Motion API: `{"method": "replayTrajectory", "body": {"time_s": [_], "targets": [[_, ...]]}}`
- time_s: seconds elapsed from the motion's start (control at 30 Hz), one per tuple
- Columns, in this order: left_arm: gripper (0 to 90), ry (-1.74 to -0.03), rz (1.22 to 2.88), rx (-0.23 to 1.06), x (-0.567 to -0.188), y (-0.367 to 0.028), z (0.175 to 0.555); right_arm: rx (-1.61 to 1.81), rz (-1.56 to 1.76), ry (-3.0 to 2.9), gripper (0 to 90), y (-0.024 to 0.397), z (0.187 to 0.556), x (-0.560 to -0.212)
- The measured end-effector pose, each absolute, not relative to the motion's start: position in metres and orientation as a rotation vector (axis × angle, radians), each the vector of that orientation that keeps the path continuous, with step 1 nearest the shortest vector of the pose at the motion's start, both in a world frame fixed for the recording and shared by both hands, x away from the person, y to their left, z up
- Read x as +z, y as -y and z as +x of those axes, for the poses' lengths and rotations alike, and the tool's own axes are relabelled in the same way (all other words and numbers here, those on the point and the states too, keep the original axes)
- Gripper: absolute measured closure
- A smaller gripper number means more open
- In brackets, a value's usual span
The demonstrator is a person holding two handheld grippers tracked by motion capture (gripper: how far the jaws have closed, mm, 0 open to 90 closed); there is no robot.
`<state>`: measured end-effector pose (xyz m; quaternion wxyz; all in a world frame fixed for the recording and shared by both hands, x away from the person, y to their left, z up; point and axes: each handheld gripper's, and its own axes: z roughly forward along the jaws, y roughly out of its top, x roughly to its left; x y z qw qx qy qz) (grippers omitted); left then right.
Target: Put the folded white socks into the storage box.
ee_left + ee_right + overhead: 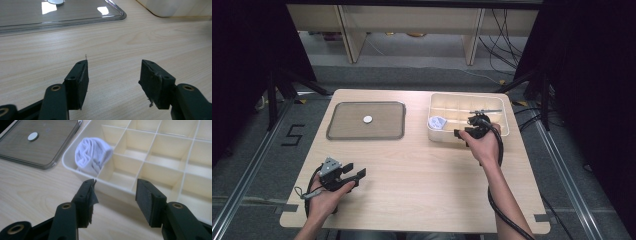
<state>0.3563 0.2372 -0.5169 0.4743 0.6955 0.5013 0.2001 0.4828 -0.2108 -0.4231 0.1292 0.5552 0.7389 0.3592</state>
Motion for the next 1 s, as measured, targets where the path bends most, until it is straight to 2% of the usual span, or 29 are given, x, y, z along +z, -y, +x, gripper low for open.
{"method": "replayTrajectory", "body": {"time_s": [0.37,0.67,0.9,1.0], "targets": [[38.0,-1.209,1.669,0.546,-0.52,-0.243,0.354,1.106,1.506,-2.115,46.7,0.242,0.419,-0.441],[36.8,-1.193,1.651,0.594,-0.52,-0.245,0.354,1.113,1.504,-2.041,46.4,0.267,0.369,-0.473],[35.6,-1.199,1.64,0.611,-0.523,-0.246,0.354,1.155,1.563,-1.96,46.7,0.275,0.342,-0.488],[35.2,-1.2,1.626,0.617,-0.523,-0.246,0.354,1.174,1.477,-1.926,46.6,0.281,0.338,-0.496]]}}
